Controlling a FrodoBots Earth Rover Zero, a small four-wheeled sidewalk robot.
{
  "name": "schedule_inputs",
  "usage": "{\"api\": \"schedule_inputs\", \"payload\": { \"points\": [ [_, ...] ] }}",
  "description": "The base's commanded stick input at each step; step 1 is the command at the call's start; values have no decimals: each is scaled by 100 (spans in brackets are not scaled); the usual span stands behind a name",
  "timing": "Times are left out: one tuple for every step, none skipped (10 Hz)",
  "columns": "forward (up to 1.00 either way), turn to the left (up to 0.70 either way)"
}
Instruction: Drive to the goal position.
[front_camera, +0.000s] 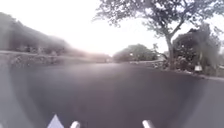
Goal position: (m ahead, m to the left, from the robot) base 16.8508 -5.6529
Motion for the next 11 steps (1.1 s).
{"api": "schedule_inputs", "payload": {
  "points": [
    [70, 0],
    [70, 0],
    [70, 0],
    [70, 0],
    [70, 0],
    [70, 0],
    [70, 0],
    [70, 0],
    [70, 0],
    [70, 0],
    [70, 0]
  ]
}}
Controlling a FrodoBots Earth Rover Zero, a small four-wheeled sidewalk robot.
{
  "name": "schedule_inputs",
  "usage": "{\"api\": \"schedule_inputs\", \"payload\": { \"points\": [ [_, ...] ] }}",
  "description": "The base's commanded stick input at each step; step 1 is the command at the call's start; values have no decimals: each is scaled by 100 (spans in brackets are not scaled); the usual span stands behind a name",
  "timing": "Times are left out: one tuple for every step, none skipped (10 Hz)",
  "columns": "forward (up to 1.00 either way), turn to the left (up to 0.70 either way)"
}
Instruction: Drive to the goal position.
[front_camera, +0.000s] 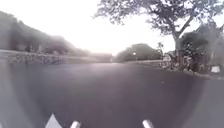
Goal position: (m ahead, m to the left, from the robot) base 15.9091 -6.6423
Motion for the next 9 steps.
{"api": "schedule_inputs", "payload": {
  "points": [
    [70, 0],
    [70, 0],
    [70, 0],
    [70, 0],
    [70, 0],
    [70, 0],
    [70, 0],
    [70, 0],
    [70, 0]
  ]
}}
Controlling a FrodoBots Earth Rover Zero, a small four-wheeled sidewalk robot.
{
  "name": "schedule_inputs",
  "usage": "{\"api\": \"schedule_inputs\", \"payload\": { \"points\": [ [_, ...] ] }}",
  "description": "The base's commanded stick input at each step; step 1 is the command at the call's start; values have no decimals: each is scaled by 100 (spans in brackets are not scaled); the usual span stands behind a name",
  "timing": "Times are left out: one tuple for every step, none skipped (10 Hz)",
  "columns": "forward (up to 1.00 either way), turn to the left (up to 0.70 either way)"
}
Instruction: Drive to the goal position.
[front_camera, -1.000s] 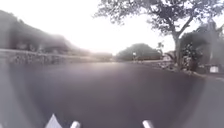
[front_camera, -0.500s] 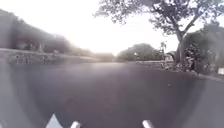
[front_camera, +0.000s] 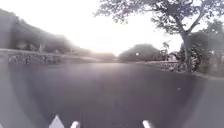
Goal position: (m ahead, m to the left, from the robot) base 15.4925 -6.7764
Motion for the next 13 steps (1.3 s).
{"api": "schedule_inputs", "payload": {
  "points": [
    [70, 0],
    [70, 0],
    [70, 0],
    [70, 0],
    [70, 0],
    [70, 0],
    [70, 0],
    [70, 0],
    [70, 0],
    [70, 0],
    [70, 0],
    [70, 0],
    [70, 0]
  ]
}}
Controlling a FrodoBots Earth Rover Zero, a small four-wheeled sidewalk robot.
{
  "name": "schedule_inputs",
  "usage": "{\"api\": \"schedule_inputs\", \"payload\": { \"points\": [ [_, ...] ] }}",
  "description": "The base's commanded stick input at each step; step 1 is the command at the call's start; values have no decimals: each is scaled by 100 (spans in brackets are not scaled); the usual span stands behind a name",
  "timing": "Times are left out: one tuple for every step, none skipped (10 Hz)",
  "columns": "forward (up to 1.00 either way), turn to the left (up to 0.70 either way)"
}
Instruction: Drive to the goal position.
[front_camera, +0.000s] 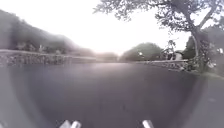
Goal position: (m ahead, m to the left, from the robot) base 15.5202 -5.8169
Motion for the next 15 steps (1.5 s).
{"api": "schedule_inputs", "payload": {
  "points": [
    [70, 0],
    [70, 0],
    [70, -6],
    [70, -35],
    [70, -35],
    [70, -35],
    [70, -35],
    [70, -35],
    [70, -35],
    [70, -35],
    [70, -35],
    [70, -35],
    [70, -35],
    [70, -35],
    [70, -35]
  ]
}}
